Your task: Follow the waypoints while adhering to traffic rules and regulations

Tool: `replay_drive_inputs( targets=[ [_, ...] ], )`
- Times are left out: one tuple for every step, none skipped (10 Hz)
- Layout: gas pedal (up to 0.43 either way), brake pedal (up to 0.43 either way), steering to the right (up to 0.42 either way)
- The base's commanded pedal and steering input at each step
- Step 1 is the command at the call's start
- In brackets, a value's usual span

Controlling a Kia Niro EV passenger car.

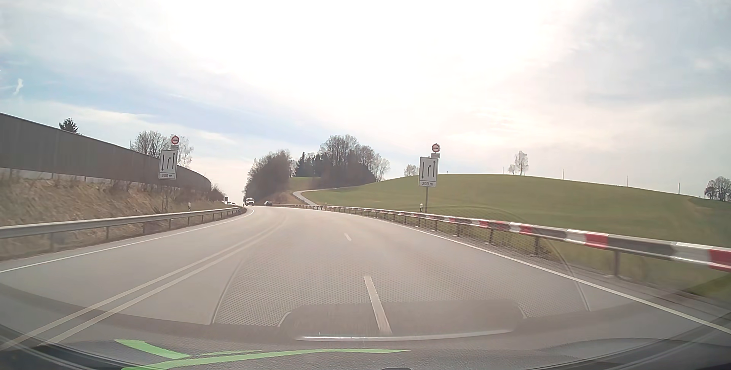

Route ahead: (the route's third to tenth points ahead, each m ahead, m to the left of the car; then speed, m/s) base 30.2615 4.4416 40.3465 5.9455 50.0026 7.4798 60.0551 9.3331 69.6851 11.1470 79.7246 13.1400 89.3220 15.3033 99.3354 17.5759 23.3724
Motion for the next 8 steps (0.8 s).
replay_drive_inputs(
  targets=[
    [0.177,0.000,-0.020],
    [0.177,0.000,-0.019],
    [0.177,0.000,-0.020],
    [0.177,0.000,-0.019],
    [0.177,0.000,-0.019],
    [0.177,0.000,-0.020],
    [0.177,0.000,-0.019],
    [0.177,0.000,-0.019]
  ],
)
